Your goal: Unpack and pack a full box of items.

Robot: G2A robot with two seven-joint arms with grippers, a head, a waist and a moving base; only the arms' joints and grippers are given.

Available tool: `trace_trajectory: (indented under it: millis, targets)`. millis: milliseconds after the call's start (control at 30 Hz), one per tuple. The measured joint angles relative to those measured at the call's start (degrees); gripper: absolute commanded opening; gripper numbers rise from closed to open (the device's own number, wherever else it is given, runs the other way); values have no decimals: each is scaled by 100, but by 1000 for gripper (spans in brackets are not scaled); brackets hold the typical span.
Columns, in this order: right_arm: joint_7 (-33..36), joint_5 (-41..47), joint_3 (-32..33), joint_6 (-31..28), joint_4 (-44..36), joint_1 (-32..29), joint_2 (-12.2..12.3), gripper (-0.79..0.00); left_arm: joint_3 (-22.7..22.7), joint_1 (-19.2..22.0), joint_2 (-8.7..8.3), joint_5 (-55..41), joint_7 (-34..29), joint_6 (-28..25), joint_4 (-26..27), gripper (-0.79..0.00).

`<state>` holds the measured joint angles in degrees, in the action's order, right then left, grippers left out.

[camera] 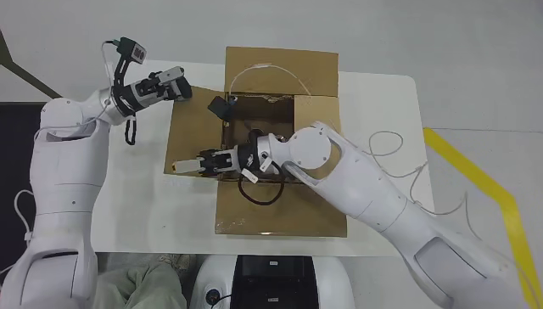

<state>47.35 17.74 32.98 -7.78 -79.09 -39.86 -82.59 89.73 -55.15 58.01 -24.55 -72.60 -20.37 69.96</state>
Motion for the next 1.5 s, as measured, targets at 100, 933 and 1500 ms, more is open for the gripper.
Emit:
trace_trajectory:
  millis: [100,933,1500]
  targets:
    - [-16,-127,277,95,-214,-197,109,0,10,-19,-22,111,86,-35,-69,0]
    - [449,-987,2278,1014,-2125,-1966,864,0,-658,392,24,299,439,-233,-1167,0]
    - [998,-756,3108,1174,-2626,-2702,1127,0,-513,313,-84,141,507,-36,319,0]
